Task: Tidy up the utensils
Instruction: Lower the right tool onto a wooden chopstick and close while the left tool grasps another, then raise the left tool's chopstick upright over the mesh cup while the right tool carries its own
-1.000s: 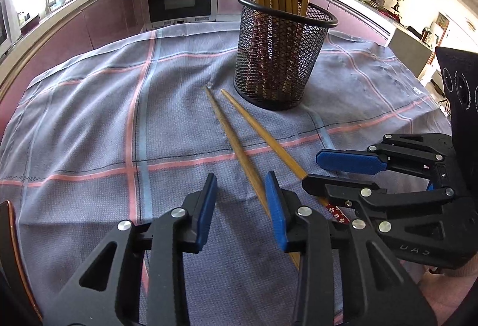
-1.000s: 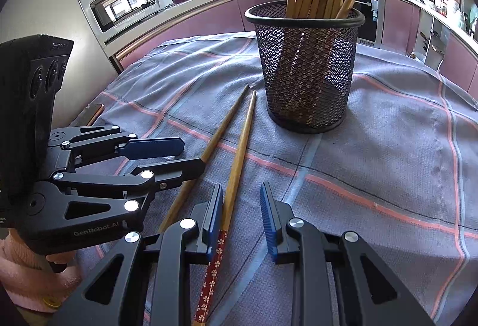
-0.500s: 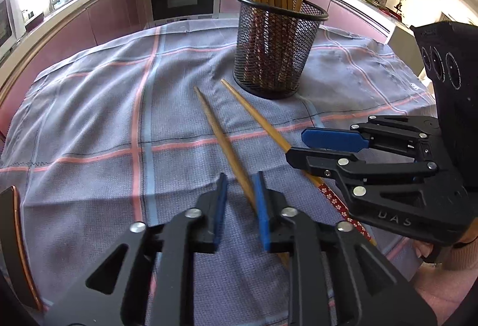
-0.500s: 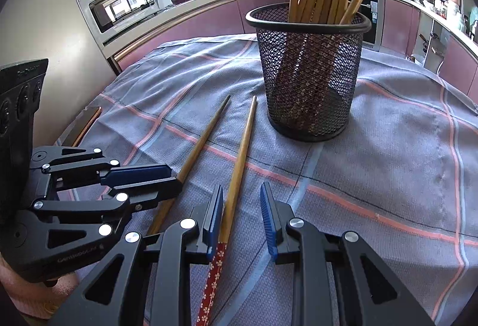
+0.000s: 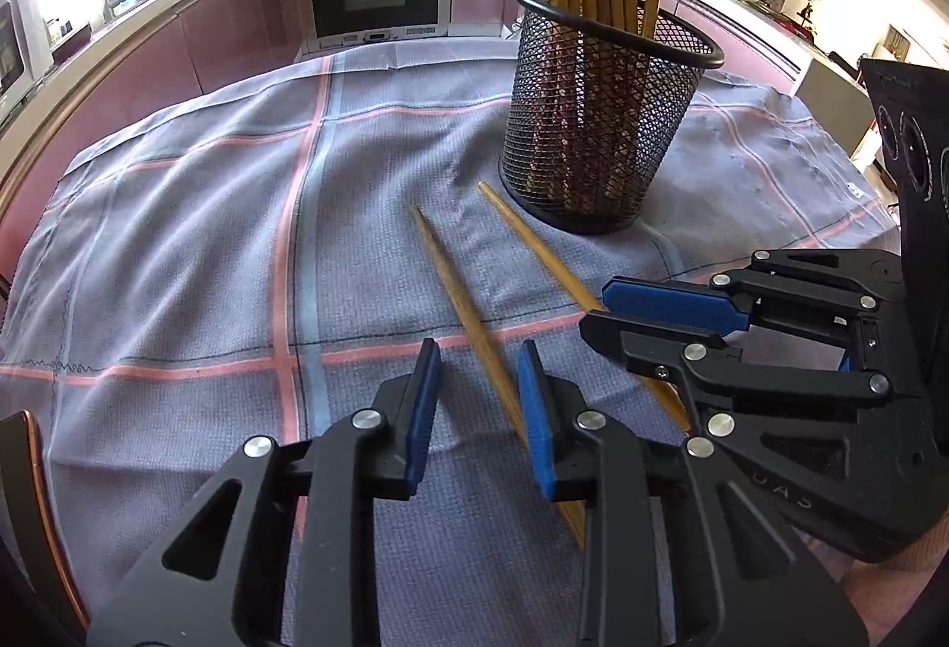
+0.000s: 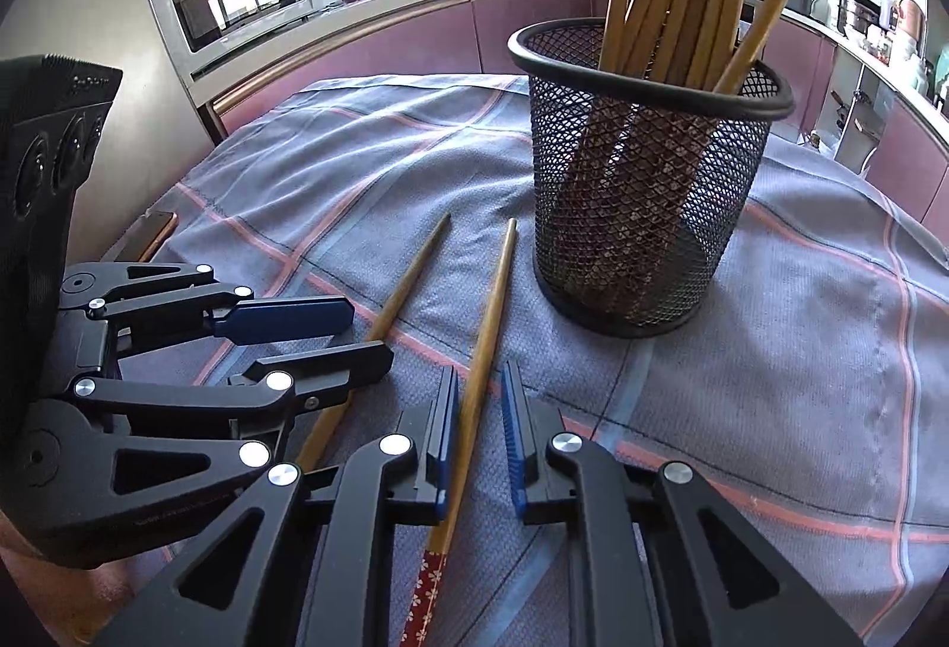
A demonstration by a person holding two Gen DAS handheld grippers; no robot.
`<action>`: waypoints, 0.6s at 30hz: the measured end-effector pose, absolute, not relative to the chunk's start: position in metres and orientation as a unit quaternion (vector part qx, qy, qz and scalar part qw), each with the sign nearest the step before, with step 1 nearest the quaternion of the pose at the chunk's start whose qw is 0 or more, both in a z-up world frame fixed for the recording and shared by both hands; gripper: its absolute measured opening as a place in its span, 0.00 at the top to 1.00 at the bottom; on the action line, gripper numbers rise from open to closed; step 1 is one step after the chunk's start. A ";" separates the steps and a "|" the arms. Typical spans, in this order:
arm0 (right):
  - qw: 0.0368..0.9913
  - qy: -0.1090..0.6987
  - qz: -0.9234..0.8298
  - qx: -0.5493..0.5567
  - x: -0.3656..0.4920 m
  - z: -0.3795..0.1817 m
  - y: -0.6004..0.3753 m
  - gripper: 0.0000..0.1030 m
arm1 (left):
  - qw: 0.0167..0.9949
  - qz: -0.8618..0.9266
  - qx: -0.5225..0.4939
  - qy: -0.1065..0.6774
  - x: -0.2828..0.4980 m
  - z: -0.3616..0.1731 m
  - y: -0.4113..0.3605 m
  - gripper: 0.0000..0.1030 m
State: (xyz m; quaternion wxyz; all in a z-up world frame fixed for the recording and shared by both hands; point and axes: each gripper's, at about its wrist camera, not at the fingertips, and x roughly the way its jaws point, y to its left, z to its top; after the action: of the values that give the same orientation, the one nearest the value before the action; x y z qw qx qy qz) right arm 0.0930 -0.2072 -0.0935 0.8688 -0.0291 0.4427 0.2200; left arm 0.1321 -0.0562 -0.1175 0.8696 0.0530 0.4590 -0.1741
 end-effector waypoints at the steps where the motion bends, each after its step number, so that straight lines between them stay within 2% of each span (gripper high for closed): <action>1: 0.869 0.443 0.219 -0.028 0.093 -0.094 -0.208 0.90 | 0.870 -0.173 0.053 0.459 0.132 -0.117 -0.057 0.74; 4: 0.870 0.443 0.218 -0.021 0.095 -0.094 -0.209 0.92 | 0.871 -0.172 0.052 0.458 0.132 -0.117 -0.057 0.76; 9: 0.871 0.442 0.216 -0.010 0.095 -0.094 -0.212 0.95 | 0.871 -0.168 0.034 0.461 0.134 -0.117 -0.055 0.87; 18: 0.872 0.435 0.223 0.004 0.090 -0.087 -0.220 0.95 | 0.874 -0.158 0.019 0.459 0.130 -0.115 -0.052 0.90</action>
State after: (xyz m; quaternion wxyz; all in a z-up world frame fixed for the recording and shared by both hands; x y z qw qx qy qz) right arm 0.0899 -0.2204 -0.0871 0.8723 0.0044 0.4350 0.2231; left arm 0.1305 -0.0519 -0.1155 0.8743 0.0188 0.4587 -0.1579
